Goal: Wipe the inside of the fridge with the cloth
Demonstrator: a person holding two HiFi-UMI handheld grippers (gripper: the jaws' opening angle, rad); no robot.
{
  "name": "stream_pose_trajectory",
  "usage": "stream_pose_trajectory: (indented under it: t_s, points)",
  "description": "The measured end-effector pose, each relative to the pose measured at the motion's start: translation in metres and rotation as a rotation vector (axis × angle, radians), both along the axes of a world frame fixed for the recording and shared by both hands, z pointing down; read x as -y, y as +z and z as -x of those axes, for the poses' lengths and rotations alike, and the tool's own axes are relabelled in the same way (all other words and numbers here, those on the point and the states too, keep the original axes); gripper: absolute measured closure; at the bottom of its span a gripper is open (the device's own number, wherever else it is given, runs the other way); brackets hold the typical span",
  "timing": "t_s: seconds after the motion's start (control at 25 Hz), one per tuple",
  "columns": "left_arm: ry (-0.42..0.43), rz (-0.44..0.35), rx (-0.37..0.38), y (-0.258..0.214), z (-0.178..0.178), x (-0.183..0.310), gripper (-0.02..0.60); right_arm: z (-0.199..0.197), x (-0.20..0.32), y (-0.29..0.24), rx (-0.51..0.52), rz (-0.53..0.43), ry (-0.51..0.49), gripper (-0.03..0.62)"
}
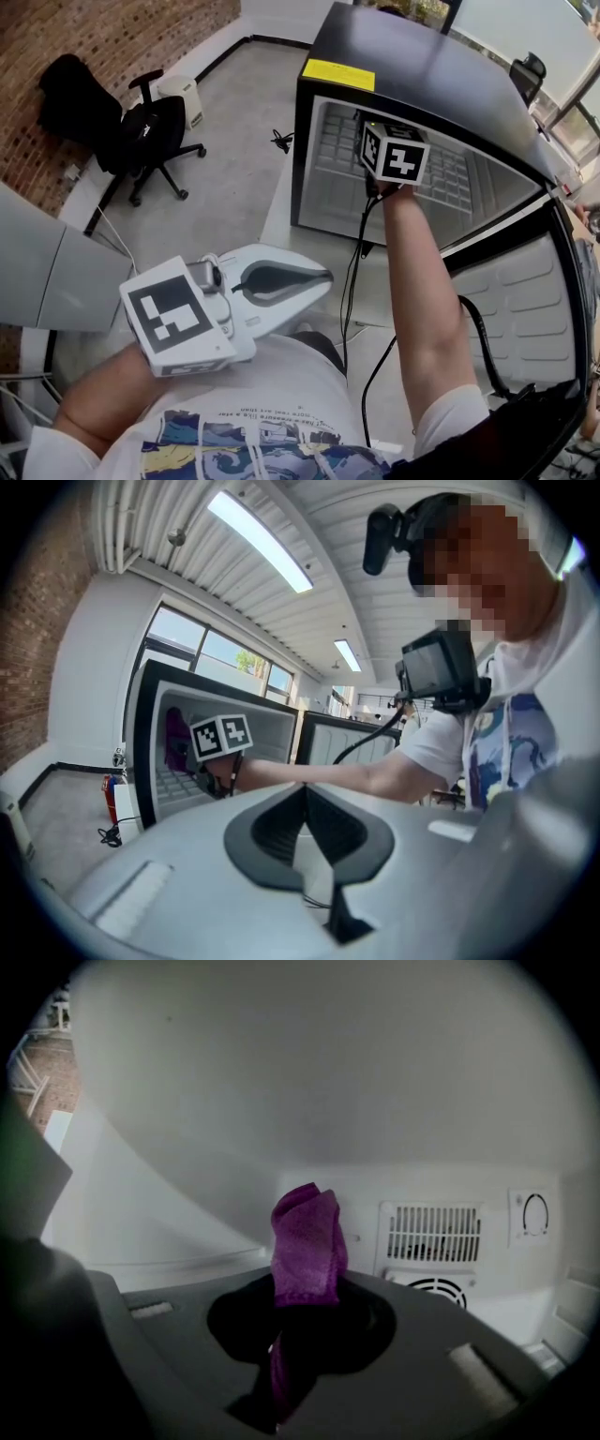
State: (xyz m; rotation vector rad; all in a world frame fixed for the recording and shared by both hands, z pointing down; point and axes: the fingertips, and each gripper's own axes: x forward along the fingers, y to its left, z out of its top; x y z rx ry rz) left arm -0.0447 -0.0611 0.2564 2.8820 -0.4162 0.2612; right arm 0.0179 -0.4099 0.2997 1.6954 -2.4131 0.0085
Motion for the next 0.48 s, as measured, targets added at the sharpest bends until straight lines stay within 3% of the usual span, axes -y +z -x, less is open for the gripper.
stream_pose_trajectory:
  t_s: [0.48]
  points:
    - [-0.056,-0.004,-0.014,0.006,0.009,0.011,0.578,0.024,0.012,0.011,-0.021,0.041,-0.069,0.536]
